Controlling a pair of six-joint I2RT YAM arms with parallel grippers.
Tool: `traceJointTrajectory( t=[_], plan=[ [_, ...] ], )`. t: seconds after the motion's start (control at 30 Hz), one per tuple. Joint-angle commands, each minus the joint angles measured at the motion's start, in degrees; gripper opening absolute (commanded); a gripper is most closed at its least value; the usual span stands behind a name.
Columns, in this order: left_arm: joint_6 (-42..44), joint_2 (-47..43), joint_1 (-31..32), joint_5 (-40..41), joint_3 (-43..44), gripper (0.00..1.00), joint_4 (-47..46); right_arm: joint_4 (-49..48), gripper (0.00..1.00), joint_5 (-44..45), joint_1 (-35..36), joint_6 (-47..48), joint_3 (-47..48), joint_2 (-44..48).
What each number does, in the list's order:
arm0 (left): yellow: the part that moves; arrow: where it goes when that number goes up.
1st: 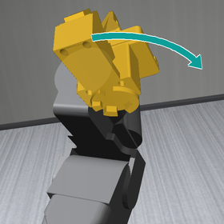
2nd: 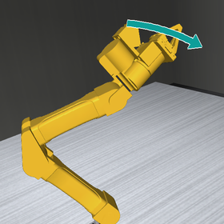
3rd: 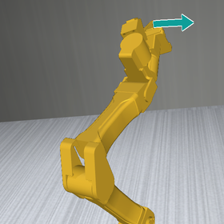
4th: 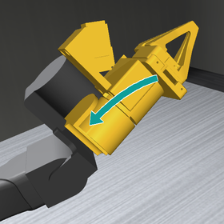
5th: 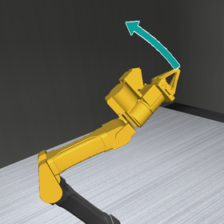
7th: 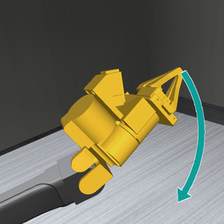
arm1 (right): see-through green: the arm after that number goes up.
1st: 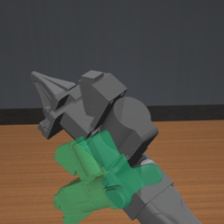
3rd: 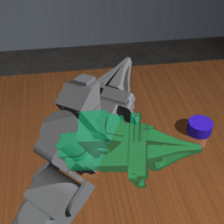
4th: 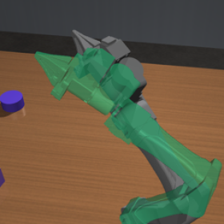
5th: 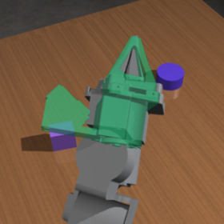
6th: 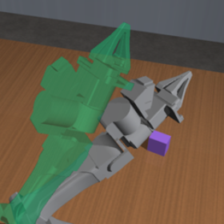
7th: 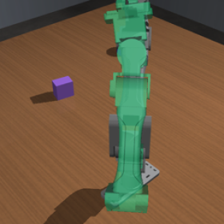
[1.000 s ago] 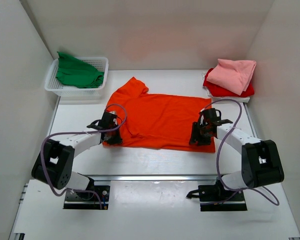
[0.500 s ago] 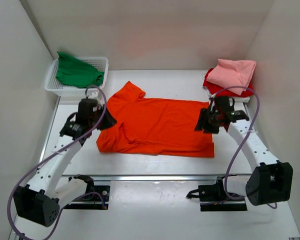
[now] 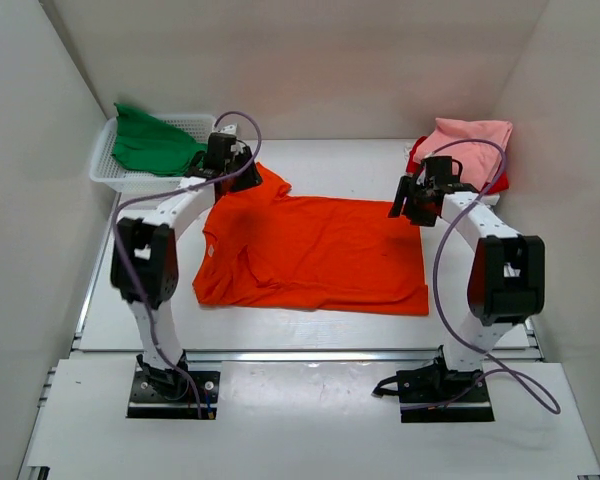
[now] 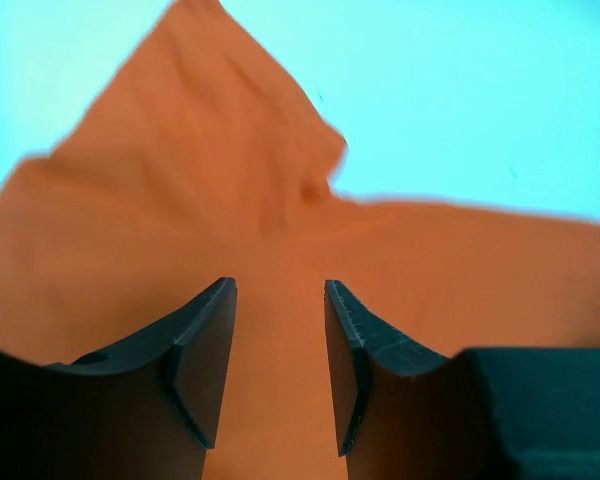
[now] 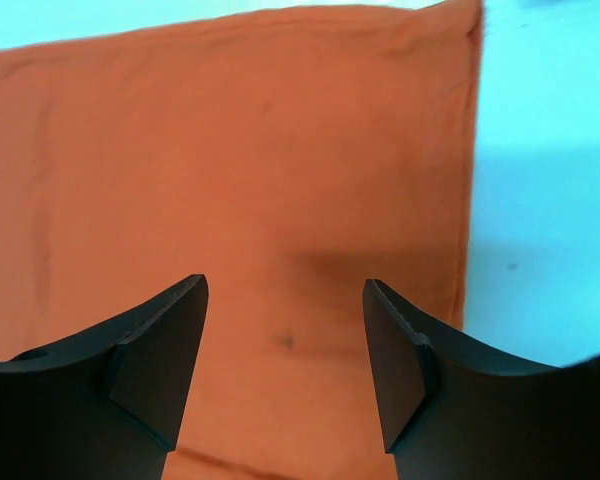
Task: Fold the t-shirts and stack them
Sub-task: Fold the flattened tshirt in 1/3 of the way, then grap the side of the flattened tshirt furthest away from the robot with both arms
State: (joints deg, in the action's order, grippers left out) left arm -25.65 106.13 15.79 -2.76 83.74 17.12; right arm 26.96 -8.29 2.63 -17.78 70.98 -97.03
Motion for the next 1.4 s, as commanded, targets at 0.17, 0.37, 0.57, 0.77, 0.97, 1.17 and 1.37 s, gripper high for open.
traceJointTrajectory(
  t=[0.17,0.37,0.57,0.77,0.97,1.17,1.37],
  plan=[
    [6.6,18.9,-1.8,5.7,26.2,0.62,-4.0,-6.2,0.62,1.2,-1.2,-0.9,8.2,-9.8],
    [10.1,37.4,-2.3,5.8,50.6,0.70,6.4,-4.2,0.63,1.2,-1.4,0.0,11.9,-14.2],
    [10.4,42.8,-2.9,4.8,55.1,0.69,10.3,-4.9,0.64,1.1,-2.5,0.8,11.6,-13.5],
    [9.6,44.4,-2.7,4.1,53.9,0.66,13.4,-4.9,0.65,-0.2,-4.0,1.1,10.7,-12.7],
    [6.2,47.1,-3.8,1.8,58.7,0.56,16.6,-3.5,0.66,2.1,-5.4,0.8,9.5,-13.7],
    [4.0,47.3,-4.4,-2.7,58.6,0.15,16.9,-4.5,0.66,2.3,-6.3,0.5,8.9,-13.8],
    [4.9,46.9,-4.3,-5.2,58.6,0.00,16.7,-5.5,0.67,2.6,-7.3,0.2,8.6,-13.8]
  ],
)
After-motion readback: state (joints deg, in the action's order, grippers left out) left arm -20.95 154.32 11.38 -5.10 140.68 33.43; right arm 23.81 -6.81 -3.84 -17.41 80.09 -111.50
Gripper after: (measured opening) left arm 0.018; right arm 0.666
